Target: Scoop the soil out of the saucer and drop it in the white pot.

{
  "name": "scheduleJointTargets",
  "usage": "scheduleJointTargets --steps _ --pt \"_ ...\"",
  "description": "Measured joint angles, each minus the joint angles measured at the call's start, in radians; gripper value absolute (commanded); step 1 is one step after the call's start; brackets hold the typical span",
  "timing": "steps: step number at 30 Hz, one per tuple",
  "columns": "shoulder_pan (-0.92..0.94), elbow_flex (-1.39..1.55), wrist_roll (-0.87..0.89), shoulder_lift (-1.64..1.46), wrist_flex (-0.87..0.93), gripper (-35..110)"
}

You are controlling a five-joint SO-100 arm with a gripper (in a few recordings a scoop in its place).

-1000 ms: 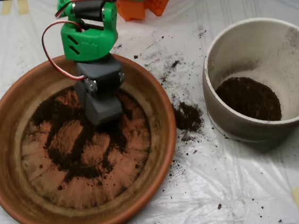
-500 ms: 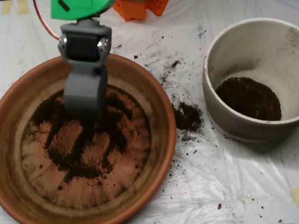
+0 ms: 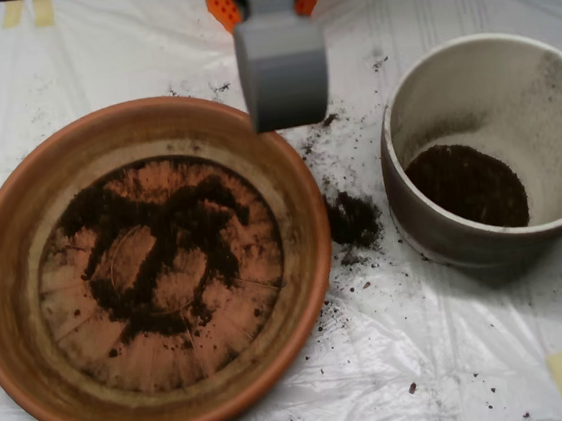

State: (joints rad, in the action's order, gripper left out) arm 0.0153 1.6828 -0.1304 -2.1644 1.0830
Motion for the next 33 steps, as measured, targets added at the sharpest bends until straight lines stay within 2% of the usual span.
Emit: scheduleJointTargets --steps 8,10,12,15,24,33 --pt "-0.291 -0.201 -0.081 0.173 0.124 0" --pt "-0.376 -0.236 -0.121 0.259 0.167 9" --pt "-0.442 -0.245 -0.132 0.348 0.206 29" --pt "-0.483 -0.245 -0.127 0.446 0.236 32" --pt "-0.426 -0.281 -0.034 0.433 0.247 31" --pt "-0.198 -0.413 0.152 0.249 0.238 29"
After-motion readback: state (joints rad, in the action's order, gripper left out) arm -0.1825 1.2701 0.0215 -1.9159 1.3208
